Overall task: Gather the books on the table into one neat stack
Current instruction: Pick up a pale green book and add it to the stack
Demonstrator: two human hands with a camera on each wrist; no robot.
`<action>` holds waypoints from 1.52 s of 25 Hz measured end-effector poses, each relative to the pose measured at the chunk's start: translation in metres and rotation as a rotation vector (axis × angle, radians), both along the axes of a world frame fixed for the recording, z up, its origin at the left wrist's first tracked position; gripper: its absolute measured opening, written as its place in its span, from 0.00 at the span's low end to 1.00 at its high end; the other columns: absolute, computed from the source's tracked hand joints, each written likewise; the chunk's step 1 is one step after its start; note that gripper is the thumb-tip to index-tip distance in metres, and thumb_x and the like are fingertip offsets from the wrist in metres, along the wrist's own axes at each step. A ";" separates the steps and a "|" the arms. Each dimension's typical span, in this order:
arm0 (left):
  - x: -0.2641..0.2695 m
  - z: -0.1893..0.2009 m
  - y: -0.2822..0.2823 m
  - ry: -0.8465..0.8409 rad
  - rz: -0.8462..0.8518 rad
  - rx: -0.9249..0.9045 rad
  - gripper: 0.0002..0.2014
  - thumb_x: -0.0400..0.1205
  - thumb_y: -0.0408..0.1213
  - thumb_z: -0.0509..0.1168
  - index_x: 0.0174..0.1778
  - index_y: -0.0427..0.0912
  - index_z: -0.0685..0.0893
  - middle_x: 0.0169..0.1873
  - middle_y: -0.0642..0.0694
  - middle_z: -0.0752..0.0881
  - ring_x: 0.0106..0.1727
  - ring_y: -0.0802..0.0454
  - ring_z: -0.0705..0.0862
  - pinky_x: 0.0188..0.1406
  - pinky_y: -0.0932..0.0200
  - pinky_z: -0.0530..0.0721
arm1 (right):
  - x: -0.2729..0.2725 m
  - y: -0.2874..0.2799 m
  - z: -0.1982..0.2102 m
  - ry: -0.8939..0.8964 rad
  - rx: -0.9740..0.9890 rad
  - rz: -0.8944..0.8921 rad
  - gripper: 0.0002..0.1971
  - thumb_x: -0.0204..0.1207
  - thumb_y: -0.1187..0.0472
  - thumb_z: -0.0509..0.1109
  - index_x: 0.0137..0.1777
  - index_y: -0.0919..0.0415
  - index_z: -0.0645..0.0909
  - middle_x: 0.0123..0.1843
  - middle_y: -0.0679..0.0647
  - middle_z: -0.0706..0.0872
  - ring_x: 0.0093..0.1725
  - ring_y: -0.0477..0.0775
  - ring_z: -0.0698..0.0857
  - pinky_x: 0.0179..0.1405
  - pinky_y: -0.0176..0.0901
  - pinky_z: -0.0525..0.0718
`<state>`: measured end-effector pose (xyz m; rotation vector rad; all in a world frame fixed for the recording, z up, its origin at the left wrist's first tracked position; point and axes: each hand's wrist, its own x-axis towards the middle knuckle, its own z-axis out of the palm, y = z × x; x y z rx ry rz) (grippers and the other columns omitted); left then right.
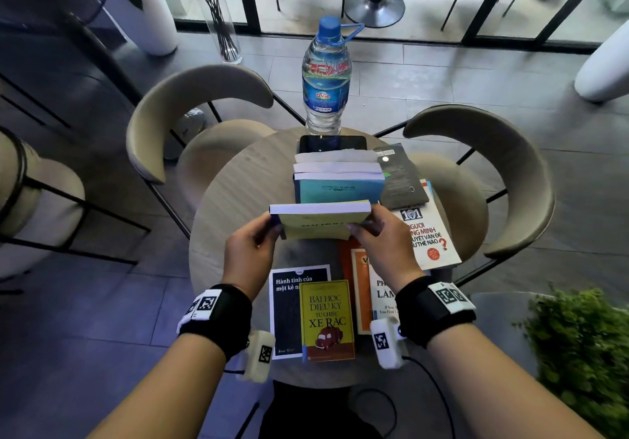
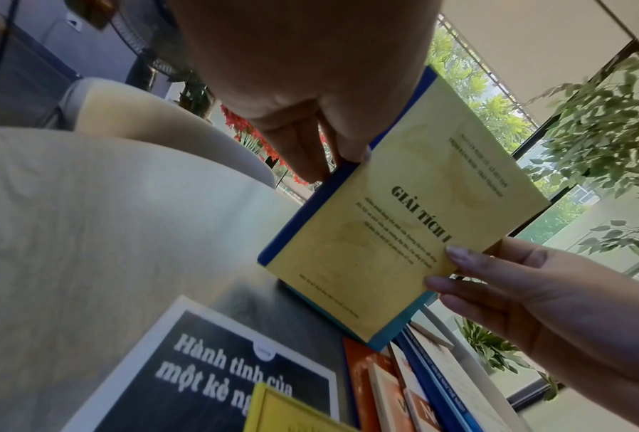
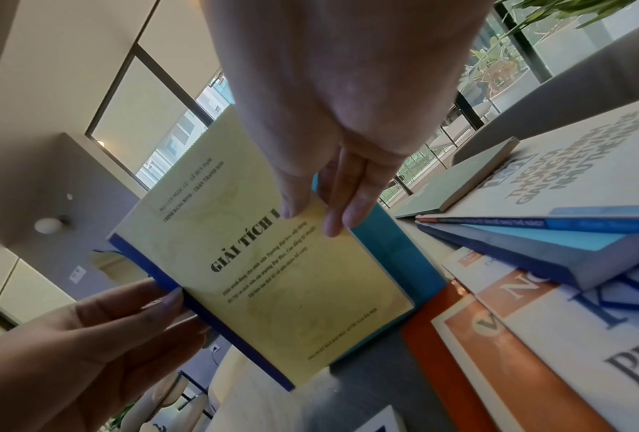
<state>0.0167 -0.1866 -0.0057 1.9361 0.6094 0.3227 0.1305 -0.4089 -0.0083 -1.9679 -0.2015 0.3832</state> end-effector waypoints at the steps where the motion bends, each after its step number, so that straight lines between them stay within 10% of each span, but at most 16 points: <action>1: 0.000 -0.005 -0.001 0.013 0.009 -0.013 0.12 0.84 0.30 0.71 0.63 0.42 0.91 0.49 0.54 0.93 0.49 0.76 0.86 0.57 0.68 0.85 | 0.000 -0.001 -0.004 -0.005 -0.009 -0.008 0.13 0.76 0.59 0.81 0.59 0.52 0.87 0.53 0.46 0.94 0.54 0.46 0.93 0.58 0.59 0.91; 7: 0.003 -0.023 -0.009 0.060 0.086 -0.090 0.13 0.84 0.34 0.72 0.65 0.46 0.91 0.50 0.64 0.92 0.51 0.72 0.86 0.60 0.59 0.86 | 0.000 -0.002 -0.010 -0.037 -0.022 -0.031 0.12 0.77 0.60 0.81 0.59 0.51 0.89 0.52 0.47 0.95 0.53 0.46 0.93 0.58 0.53 0.91; 12: 0.011 -0.018 -0.024 0.039 0.108 -0.161 0.16 0.84 0.33 0.72 0.69 0.45 0.88 0.57 0.61 0.92 0.58 0.70 0.87 0.66 0.62 0.85 | 0.004 -0.008 -0.009 -0.084 -0.042 -0.073 0.08 0.78 0.60 0.80 0.49 0.45 0.86 0.41 0.35 0.89 0.43 0.30 0.88 0.43 0.25 0.81; 16: 0.019 -0.016 -0.035 0.029 0.140 -0.193 0.19 0.85 0.35 0.71 0.72 0.44 0.86 0.62 0.53 0.91 0.64 0.64 0.88 0.68 0.59 0.86 | 0.003 -0.009 -0.011 -0.127 -0.038 -0.155 0.10 0.79 0.57 0.79 0.59 0.55 0.91 0.47 0.46 0.94 0.49 0.45 0.92 0.48 0.37 0.86; 30: 0.022 -0.013 -0.047 0.084 0.105 -0.260 0.22 0.87 0.35 0.67 0.79 0.50 0.79 0.69 0.57 0.87 0.70 0.66 0.84 0.75 0.52 0.82 | -0.004 -0.002 -0.023 -0.319 -0.195 -0.219 0.17 0.82 0.55 0.77 0.69 0.55 0.89 0.51 0.54 0.96 0.45 0.48 0.89 0.42 0.24 0.74; 38: 0.027 -0.011 -0.055 0.124 0.123 -0.305 0.24 0.86 0.38 0.67 0.79 0.56 0.78 0.67 0.62 0.88 0.68 0.70 0.84 0.75 0.55 0.81 | -0.005 -0.002 -0.021 -0.209 -0.156 -0.243 0.18 0.83 0.49 0.74 0.71 0.51 0.88 0.48 0.48 0.96 0.42 0.51 0.89 0.42 0.40 0.82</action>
